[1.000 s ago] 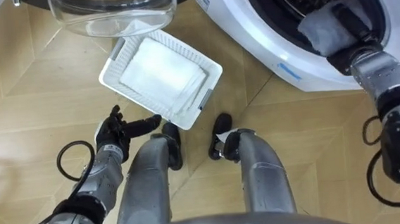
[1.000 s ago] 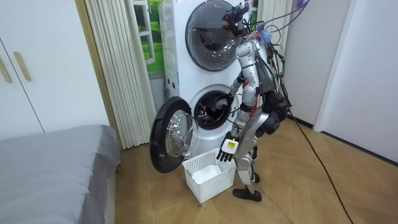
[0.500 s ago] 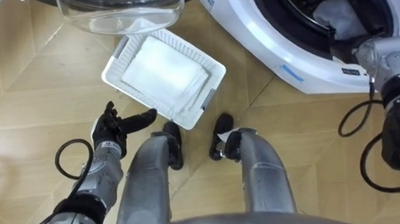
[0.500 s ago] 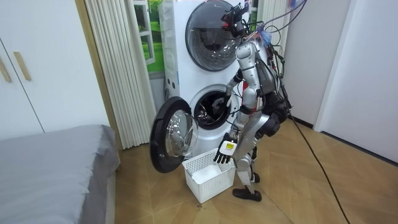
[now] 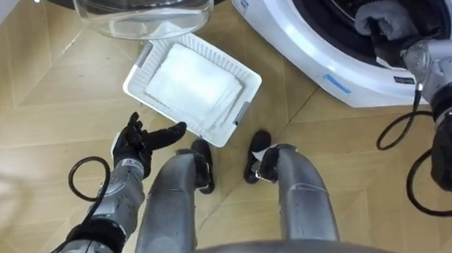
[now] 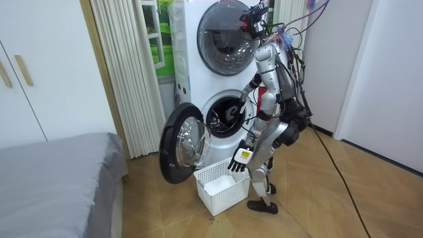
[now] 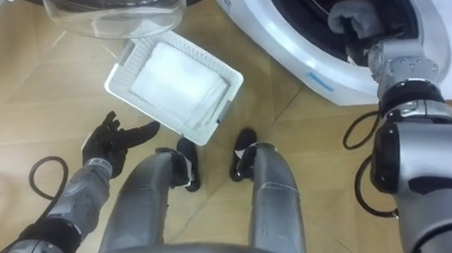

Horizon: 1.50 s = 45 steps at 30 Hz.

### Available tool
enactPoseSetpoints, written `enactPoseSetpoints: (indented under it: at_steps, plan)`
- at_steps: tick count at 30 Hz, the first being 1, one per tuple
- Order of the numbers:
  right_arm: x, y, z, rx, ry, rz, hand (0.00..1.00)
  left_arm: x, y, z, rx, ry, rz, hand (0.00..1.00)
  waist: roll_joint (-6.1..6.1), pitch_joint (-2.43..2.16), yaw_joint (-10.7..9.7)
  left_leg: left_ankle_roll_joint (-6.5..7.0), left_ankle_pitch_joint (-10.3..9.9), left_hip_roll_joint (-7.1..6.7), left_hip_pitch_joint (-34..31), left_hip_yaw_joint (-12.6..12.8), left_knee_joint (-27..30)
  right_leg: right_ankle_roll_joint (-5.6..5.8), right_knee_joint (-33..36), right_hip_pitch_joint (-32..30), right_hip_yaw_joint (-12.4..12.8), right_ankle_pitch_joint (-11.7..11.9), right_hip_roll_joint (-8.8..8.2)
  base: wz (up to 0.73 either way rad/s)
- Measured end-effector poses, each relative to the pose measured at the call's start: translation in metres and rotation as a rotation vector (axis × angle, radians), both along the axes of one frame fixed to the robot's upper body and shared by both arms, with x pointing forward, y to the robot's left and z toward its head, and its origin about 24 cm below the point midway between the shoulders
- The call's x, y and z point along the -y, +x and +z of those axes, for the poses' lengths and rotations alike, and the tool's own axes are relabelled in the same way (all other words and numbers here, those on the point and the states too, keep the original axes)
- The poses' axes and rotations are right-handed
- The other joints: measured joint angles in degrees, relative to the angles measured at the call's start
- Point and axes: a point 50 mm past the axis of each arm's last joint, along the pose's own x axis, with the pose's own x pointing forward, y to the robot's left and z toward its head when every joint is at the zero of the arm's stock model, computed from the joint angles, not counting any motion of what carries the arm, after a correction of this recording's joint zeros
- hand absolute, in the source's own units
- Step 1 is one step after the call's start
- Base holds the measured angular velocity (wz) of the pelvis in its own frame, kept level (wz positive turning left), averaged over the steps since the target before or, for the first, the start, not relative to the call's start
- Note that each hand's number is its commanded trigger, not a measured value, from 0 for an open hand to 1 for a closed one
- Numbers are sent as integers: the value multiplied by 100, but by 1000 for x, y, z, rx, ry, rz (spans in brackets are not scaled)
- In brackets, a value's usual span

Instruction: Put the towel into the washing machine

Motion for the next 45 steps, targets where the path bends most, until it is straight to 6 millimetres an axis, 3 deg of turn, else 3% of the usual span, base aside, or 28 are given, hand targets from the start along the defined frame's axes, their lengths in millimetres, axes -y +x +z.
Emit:
enactPoseSetpoints:
  at_steps: [6, 12, 15, 18, 20, 21, 23, 26, 28, 33, 35, 39, 41, 45]
  plan:
    - [7, -16, -17, -22, -17, -25, 0, -2, -5, -4, -23, 27, -30, 0, 88, -28, 140, -6, 2, -1, 336, 37, -159, -2, -139, 305, -10, -17, 4, -1]
    - [14, -58, -56, -68, -17, -46, 0, -24, -39, -23, -152, 73, -46, 0, 264, -97, 299, -53, 29, -7, 1147, 21, -653, 39, -662, 1145, -155, 5, 82, -1]
    - [11, -90, -83, -89, 13, -83, 0, -41, -64, -31, -229, 98, 0, 0, 295, -114, 288, -100, 57, -6, 1620, -48, -998, 104, -1073, 1668, -179, 61, 202, 2]
    - [1, -134, -116, -175, 34, -96, 0, -51, -99, -44, -364, 110, 42, 0, 383, -173, 230, -138, 81, 3, 2145, -110, -1386, 152, -1532, 2264, -243, 141, 308, 2]
    - [-1, -178, -137, -276, 27, -112, 0, -57, -119, -48, -423, 129, 49, 0, 391, -188, 186, -169, 105, -32, 2623, -123, -1742, 179, -1807, 2710, -270, 156, 325, 2]
    - [-1, -190, -141, -303, 17, -108, 0, -59, -125, -49, -439, 131, 55, 0, 395, -194, 164, -179, 110, -30, 2734, -123, -1817, 192, -1895, 2825, -267, 163, 361, -6]
    - [-3, -233, -154, -401, -14, -94, 0, -63, -148, -51, -489, 139, 83, 0, 396, -211, -6, -215, 129, -27, 3176, -122, -2123, 219, -2204, 3269, -252, 182, 474, -5]
    - [-11, -277, -165, -528, -39, -29, 0, -67, -156, -51, -505, 155, 90, 0, 347, -255, -76, -279, 169, -31, 3578, -117, -2437, 228, -2456, 3619, -237, 188, 545, -7]
    - [-17, -291, -168, -582, -73, 68, 0, -68, -157, -51, -509, 174, 66, 0, 333, -263, -112, -310, 188, -27, 3774, -97, -2576, 230, -2547, 3773, -172, 192, 592, -14]
    - [-25, -296, -171, -652, -188, 400, 0, -65, -164, -52, -529, 169, 68, 0, 364, -281, -200, -361, 215, -7, 4347, -25, -2907, 237, -2850, 4285, -157, 211, 686, -8]
    - [-29, -297, -172, -698, -259, 588, 0, -66, -170, -53, -552, 184, 53, 0, 386, -331, -188, -378, 212, 0, 4563, -14, -3011, 239, -2925, 4439, -165, 211, 713, -2]
    - [-34, -297, -174, -743, -326, 803, 0, -65, -177, -54, -581, 195, 40, 0, 393, -332, -173, -380, 213, -3, 4775, 35, -3108, 248, -3019, 4649, -160, 216, 730, -5]
    - [-39, -300, -176, -764, -342, 904, 0, -65, -180, -54, -597, 202, 32, 0, 393, -311, -176, -395, 203, 2, 4949, 33, -3144, 263, -3113, 4821, -75, 225, 770, 0]
    - [-48, -301, -178, -771, -351, 991, 0, -64, -184, -55, -614, 219, -4, 0, 343, -291, -189, -406, 196, 10, 5033, 18, -3158, 265, -3119, 4964, -26, 226, 790, -2]
